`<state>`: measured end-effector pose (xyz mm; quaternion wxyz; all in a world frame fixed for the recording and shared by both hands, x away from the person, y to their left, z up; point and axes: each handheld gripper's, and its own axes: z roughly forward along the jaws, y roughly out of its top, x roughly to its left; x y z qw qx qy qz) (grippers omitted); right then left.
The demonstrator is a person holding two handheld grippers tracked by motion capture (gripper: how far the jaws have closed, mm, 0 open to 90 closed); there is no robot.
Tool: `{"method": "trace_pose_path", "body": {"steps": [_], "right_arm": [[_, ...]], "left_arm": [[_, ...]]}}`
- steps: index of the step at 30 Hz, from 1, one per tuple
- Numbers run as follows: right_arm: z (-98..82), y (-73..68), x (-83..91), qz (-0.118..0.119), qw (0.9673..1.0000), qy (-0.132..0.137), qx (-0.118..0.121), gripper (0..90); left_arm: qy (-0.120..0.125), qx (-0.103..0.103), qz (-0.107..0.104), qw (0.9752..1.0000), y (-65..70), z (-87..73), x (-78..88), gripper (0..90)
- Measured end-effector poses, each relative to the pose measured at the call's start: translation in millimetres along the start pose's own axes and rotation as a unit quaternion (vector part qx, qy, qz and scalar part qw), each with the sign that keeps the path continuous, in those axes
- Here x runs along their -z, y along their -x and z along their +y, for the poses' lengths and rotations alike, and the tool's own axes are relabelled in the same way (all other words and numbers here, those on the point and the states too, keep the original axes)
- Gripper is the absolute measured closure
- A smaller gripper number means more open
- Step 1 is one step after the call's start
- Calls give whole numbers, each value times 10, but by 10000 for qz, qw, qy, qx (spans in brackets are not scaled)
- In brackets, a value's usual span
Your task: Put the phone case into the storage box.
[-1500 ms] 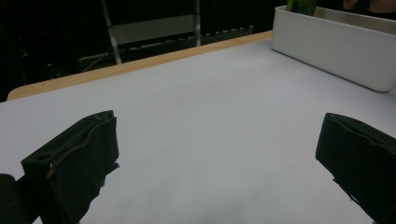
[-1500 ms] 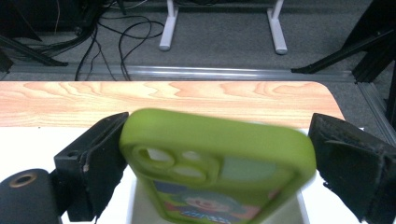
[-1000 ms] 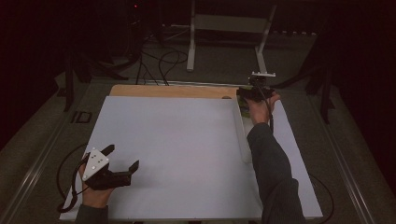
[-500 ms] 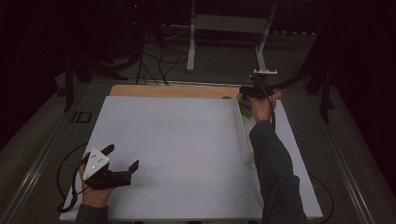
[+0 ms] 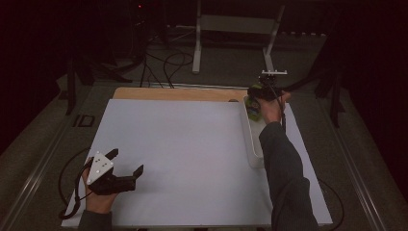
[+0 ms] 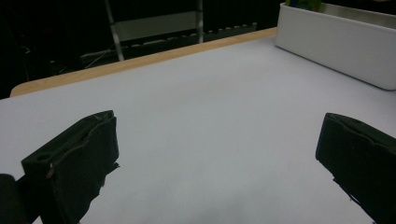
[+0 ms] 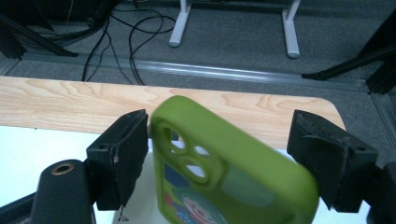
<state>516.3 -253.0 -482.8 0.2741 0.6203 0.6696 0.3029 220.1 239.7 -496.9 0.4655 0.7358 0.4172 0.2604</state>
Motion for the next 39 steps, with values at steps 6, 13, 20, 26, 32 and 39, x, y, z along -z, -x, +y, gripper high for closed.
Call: {"method": "trace_pose_path", "body": {"steps": [6,13,20,26,32,39], "right_arm": [[79,-15,43,90,9999,38,81,179],[81,-28,45,141,9998,56,99,126],[102,-38,59,205,9995,175,188,97],[116,-17,88,209,9993,285,152,93],[114,5,116,254,9993,267,90,92],[106,-15,140,309,9992,261,43,92]], "left_arm": [[-5,7,0,10000,3,1,0,0],[3,13,12,10000,4,0,10,0],[-16,11,8,10000,9,-2,3,0],[-15,15,9,10000,11,-3,0,0],[-10,27,-3,10000,16,-1,1,0],[5,35,-10,10000,13,2,5,0]]}}
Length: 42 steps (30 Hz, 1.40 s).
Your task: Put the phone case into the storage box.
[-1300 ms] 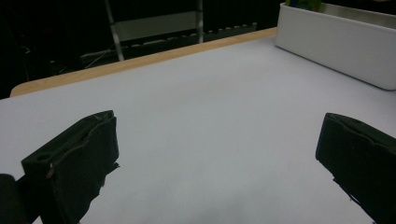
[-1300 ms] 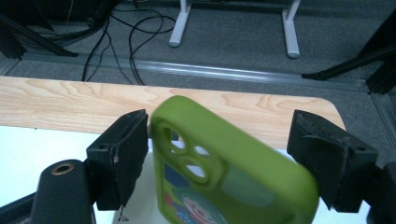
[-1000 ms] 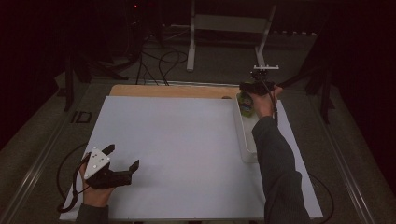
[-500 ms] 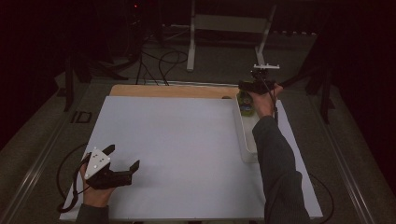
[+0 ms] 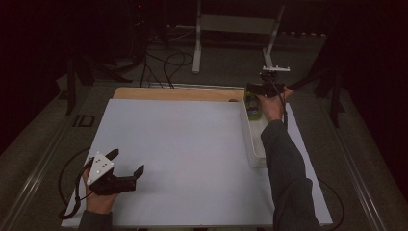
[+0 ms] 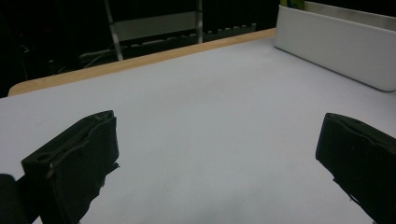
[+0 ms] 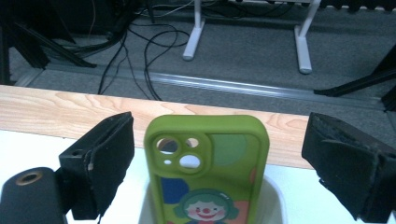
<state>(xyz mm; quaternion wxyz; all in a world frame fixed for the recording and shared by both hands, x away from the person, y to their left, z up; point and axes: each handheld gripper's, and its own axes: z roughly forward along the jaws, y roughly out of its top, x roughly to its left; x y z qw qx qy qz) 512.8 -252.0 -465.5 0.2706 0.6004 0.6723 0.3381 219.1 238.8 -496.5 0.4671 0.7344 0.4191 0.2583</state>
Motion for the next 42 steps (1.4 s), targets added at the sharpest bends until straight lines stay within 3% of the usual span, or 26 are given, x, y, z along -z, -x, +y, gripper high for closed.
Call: {"method": "trace_pose_path", "body": {"steps": [12,42], "right_arm": [[-61,-58,88,67,9999,54,59,92],[-288,-69,353,496,9986,-70,140,90]], "left_arm": [[25,26,-12,10000,3,5,2,0],[-24,22,-45,10000,6,4,-3,0]]}}
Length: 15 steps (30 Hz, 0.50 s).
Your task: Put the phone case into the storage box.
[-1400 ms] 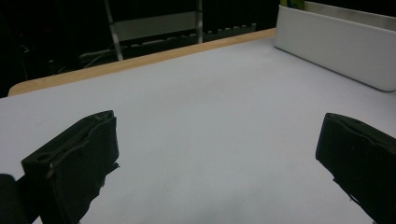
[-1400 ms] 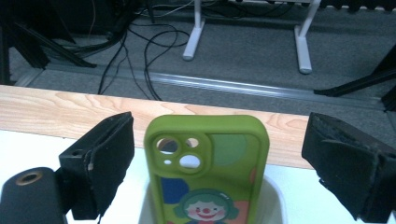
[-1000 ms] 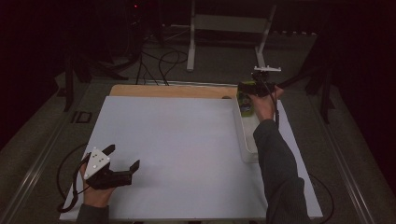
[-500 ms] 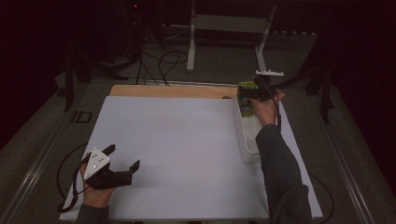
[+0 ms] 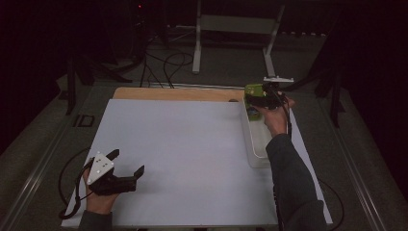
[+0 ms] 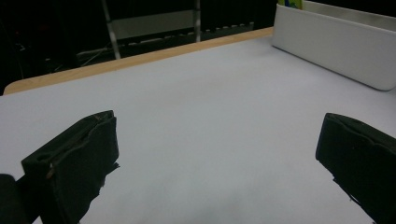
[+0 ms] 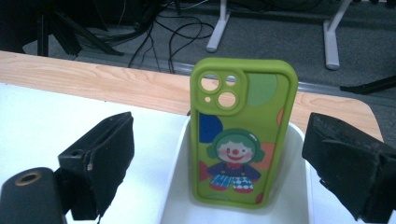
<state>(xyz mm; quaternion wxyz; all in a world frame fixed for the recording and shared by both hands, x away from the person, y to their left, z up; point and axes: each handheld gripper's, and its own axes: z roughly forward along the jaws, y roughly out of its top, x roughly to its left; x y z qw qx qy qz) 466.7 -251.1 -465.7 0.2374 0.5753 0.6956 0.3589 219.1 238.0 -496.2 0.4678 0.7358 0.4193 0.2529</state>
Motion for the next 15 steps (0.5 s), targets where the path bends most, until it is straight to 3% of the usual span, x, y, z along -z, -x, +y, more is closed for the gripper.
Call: {"method": "trace_pose_path", "body": {"steps": [15], "right_arm": [[-150,9,194,128,9998,170,32,96]], "left_arm": [[-59,-14,-25,10000,1,-6,-23,0]]}}
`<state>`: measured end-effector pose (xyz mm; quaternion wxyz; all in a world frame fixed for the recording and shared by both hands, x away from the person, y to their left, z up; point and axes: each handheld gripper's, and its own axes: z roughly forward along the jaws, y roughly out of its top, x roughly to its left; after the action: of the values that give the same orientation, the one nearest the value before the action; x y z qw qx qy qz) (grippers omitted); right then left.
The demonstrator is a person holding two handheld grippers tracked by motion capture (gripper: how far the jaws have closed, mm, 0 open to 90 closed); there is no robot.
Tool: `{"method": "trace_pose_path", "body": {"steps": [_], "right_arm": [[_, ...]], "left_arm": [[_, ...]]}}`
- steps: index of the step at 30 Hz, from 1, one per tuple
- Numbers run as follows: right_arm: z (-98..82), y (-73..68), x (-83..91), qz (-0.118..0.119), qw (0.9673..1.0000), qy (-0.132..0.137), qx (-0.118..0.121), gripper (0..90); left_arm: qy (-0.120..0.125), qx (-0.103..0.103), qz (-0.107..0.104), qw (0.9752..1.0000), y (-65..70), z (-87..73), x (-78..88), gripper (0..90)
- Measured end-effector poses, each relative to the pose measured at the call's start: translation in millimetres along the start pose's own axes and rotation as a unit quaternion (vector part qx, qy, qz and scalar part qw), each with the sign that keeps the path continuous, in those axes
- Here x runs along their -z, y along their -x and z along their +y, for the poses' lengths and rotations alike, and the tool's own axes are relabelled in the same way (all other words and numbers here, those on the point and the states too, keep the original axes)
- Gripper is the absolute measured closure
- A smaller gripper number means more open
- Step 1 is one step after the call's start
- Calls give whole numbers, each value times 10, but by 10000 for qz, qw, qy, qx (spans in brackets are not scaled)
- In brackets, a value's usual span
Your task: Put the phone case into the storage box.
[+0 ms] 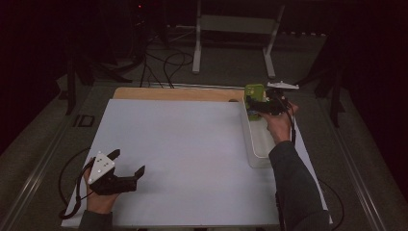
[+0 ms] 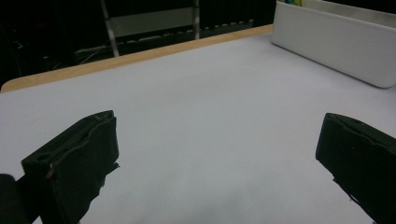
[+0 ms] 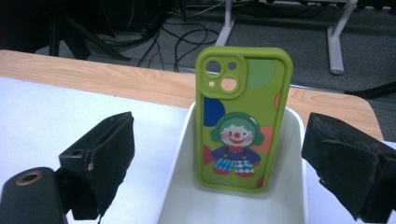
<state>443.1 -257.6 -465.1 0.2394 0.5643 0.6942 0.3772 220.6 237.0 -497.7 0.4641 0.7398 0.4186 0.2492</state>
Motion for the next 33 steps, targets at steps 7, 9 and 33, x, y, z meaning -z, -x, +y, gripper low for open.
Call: {"method": "trace_pose_path", "body": {"steps": [7,9,33], "right_arm": [[-66,-45,82,130,9999,80,3,103],[-77,-57,112,160,9998,115,5,103],[-307,-225,458,552,9970,409,357,97]], "left_arm": [[-30,-4,-3,10000,5,-4,-11,0],[-37,-5,-3,10000,5,-4,-13,0],[-88,-5,-38,10000,1,-4,-30,0]]}}
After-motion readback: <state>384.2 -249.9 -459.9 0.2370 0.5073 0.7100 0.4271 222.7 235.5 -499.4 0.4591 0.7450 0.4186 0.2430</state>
